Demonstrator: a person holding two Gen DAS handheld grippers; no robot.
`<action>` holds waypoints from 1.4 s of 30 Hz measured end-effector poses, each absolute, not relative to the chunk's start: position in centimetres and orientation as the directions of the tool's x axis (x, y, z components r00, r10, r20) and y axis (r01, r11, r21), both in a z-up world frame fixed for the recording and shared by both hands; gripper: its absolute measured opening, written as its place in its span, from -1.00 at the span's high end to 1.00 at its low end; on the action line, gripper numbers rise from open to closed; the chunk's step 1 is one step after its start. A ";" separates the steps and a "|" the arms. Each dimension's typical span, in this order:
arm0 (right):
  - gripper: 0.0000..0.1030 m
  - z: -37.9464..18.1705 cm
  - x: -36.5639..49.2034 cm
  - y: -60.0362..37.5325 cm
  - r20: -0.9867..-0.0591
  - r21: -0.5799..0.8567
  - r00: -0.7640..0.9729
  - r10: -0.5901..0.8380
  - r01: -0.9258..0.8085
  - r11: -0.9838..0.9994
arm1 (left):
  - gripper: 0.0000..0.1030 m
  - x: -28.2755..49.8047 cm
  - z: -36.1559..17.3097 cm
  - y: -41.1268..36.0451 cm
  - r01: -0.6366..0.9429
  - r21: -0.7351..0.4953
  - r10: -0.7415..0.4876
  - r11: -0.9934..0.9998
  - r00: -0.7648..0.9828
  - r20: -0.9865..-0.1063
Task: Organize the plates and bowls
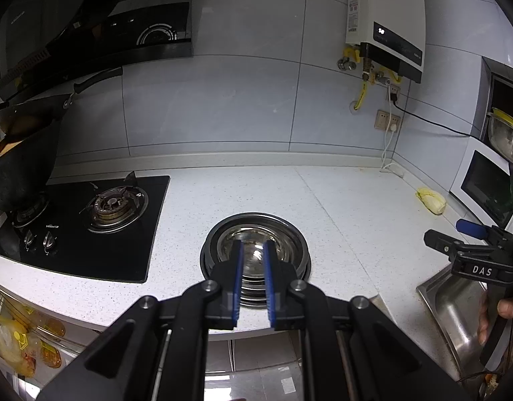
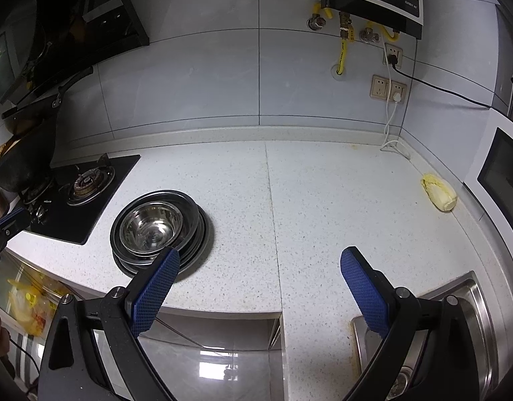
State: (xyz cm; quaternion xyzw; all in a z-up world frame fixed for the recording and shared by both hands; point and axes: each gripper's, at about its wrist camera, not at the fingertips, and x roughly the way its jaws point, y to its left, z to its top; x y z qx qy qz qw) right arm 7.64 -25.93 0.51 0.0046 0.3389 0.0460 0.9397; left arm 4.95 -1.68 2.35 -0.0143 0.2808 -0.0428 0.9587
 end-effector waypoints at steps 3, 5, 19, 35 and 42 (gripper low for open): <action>-0.84 0.5 7.6 -26.0 -0.638 0.040 0.765 0.088 -0.082 0.996 | 0.78 4.8 2.4 -1.8 0.072 -0.053 -0.089 0.996 0.838 -0.539; -0.84 0.5 7.5 -26.0 -0.638 0.041 0.765 0.088 -0.080 0.996 | 0.78 4.8 2.4 -1.7 0.069 -0.055 -0.088 0.996 0.837 -0.540; -0.84 0.2 6.7 -25.7 -0.647 0.036 0.758 0.077 -0.071 0.997 | 0.78 4.7 2.1 -2.4 0.061 -0.027 -0.066 0.998 0.830 -0.553; -0.84 0.2 5.8 -26.5 -0.651 0.036 0.757 0.055 -0.042 0.998 | 0.78 4.8 2.0 -2.4 0.058 -0.040 -0.070 0.998 0.827 -0.558; -0.84 0.1 5.7 -26.4 -0.650 0.037 0.757 0.055 -0.041 0.998 | 0.34 4.9 2.0 -2.7 0.065 -0.006 -0.057 0.998 0.822 -0.567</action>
